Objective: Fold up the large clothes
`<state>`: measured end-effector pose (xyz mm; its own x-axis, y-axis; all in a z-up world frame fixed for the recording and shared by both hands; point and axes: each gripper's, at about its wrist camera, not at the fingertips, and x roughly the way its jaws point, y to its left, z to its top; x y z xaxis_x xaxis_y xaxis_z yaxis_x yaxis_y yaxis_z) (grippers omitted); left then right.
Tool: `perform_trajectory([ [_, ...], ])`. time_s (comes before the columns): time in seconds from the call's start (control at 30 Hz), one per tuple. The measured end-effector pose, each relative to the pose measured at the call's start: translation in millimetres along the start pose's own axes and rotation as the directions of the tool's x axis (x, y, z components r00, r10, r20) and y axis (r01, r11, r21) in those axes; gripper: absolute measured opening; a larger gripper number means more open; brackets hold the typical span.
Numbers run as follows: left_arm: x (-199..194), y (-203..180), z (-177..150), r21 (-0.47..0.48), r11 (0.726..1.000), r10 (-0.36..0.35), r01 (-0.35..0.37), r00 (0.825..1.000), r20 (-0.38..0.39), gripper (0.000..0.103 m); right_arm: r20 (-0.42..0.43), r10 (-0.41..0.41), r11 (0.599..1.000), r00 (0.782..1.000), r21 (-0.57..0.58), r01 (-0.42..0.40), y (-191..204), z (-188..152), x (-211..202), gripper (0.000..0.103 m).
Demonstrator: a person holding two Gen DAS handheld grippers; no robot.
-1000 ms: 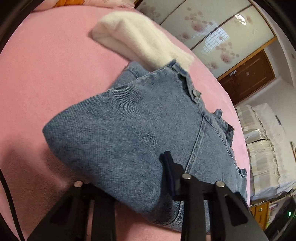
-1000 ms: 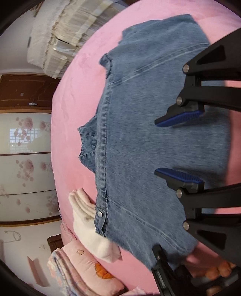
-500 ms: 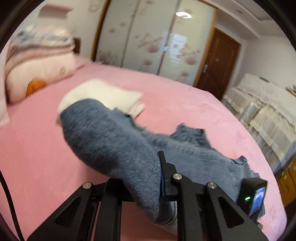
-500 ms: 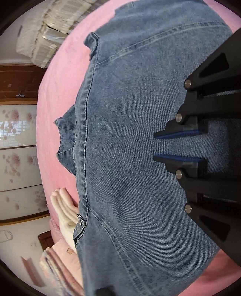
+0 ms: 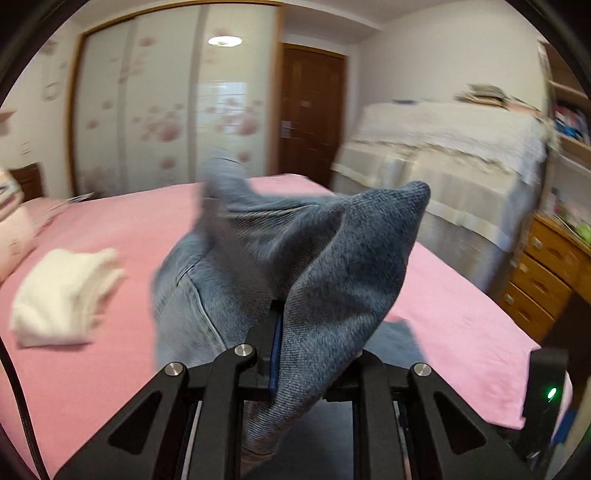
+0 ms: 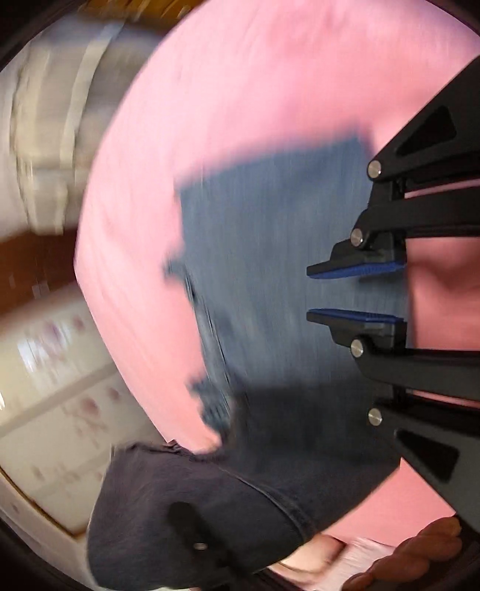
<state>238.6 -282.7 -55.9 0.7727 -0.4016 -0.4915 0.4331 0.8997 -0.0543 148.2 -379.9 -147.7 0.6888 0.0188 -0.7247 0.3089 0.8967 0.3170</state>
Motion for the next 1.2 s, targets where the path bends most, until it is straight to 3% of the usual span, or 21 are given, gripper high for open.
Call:
perform_trajectory([
  [0.07,20.5,-26.5,-18.9,0.020,0.997,-0.070,0.071,0.997,-0.034,0.013,-0.003,-0.059,0.998,0.998,0.035,0.059,-31.4,-2.7,-6.3,0.017],
  [0.13,57.3,-49.7,-48.4,0.040,0.991,-0.118,0.126,0.981,-0.156,0.014,-0.032,-0.112,0.991,0.993,0.064,0.114,-57.9,-9.2,-5.4,0.017],
  [0.2,98.8,-62.5,-83.2,0.045,0.991,-0.103,0.126,0.933,-0.343,0.016,-0.067,-0.145,0.985,0.987,0.083,0.151,-75.8,-16.7,-4.0,0.017],
  [0.23,105.7,-63.0,-93.8,0.056,0.991,-0.090,0.119,0.925,-0.369,0.016,-0.075,-0.145,0.984,0.987,0.092,0.152,-80.9,-19.9,-4.9,0.017],
  [0.27,102.1,-64.3,-95.9,0.070,0.990,-0.092,0.123,0.933,-0.347,0.018,-0.083,-0.151,0.983,0.985,0.096,0.159,-84.7,-23.5,-6.4,0.017],
  [0.33,92.1,-63.8,-88.7,0.072,0.985,-0.126,0.159,0.934,-0.335,0.036,-0.089,-0.147,0.984,0.985,0.089,0.154,-86.1,-27.2,-9.9,0.017],
  [0.37,88.4,-62.4,-85.8,0.059,0.981,-0.154,0.185,0.926,-0.346,0.054,-0.089,-0.141,0.985,0.986,0.088,0.149,-85.8,-27.7,-10.5,0.017],
  [0.4,82.4,-60.5,-81.0,0.032,0.974,-0.199,0.225,0.911,-0.362,0.067,-0.091,-0.136,0.986,0.986,0.085,0.144,-84.9,-28.8,-12.6,0.017],
  [0.47,68.2,-57.0,-74.6,0.007,0.967,-0.235,0.256,0.900,-0.367,0.070,-0.096,-0.112,0.989,0.989,0.084,0.120,-84.5,-28.2,-16.3,0.017],
  [0.57,39.0,-44.1,-61.9,-0.018,0.964,-0.254,0.266,0.898,-0.360,0.070,-0.079,-0.071,0.994,0.994,0.079,0.077,-79.6,-15.0,-19.0,0.022],
  [0.63,18.4,-25.7,-53.2,-0.065,0.963,-0.266,0.260,0.905,-0.332,0.071,-0.058,-0.040,0.996,0.998,0.077,0.045,-78.4,-12.9,-26.5,0.041],
  [0.7,-3.4,-2.6,-49.5,-0.116,0.970,-0.241,0.216,0.927,-0.289,0.076,-0.030,-0.004,0.997,1.000,0.083,0.006,-77.0,-7.7,-34.8,0.051],
  [0.77,-22.6,30.4,-47.6,-0.147,0.982,-0.154,0.119,0.955,-0.255,0.080,-0.008,0.056,0.994,0.998,0.092,-0.055,-71.2,0.8,-39.1,0.056],
  [0.83,-28.6,54.0,-49.7,-0.151,0.989,-0.049,0.011,0.967,-0.249,0.080,-0.007,0.085,0.993,0.996,0.088,-0.084,-65.0,6.7,-37.6,0.062],
  [0.9,-21.0,78.4,-56.7,-0.130,0.985,0.076,-0.117,0.954,-0.290,0.080,-0.021,0.080,0.995,0.997,0.068,-0.079,-55.5,13.8,-30.0,0.062],
  [0.97,-4.8,97.4,-63.7,-0.125,0.970,0.156,-0.210,0.926,-0.345,0.080,-0.048,0.065,0.997,0.997,0.047,-0.063,-47.6,20.1,-20.4,0.062],
  [1.13,8.9,115.6,-73.6,-0.172,0.962,0.133,-0.213,0.913,-0.386,0.080,-0.116,0.031,0.999,0.993,-0.005,-0.032,-26.7,36.3,13.0,0.061],
  [1.17,13.8,112.6,-73.5,-0.165,0.965,0.129,-0.206,0.914,-0.385,0.080,-0.133,0.005,1.000,0.991,-0.026,-0.008,-23.1,37.9,19.0,0.057],
  [1.2,18.0,110.1,-73.9,-0.160,0.967,0.124,-0.199,0.915,-0.384,0.080,-0.144,-0.016,0.999,0.989,-0.052,0.008,-19.5,39.0,24.0,0.041],
])
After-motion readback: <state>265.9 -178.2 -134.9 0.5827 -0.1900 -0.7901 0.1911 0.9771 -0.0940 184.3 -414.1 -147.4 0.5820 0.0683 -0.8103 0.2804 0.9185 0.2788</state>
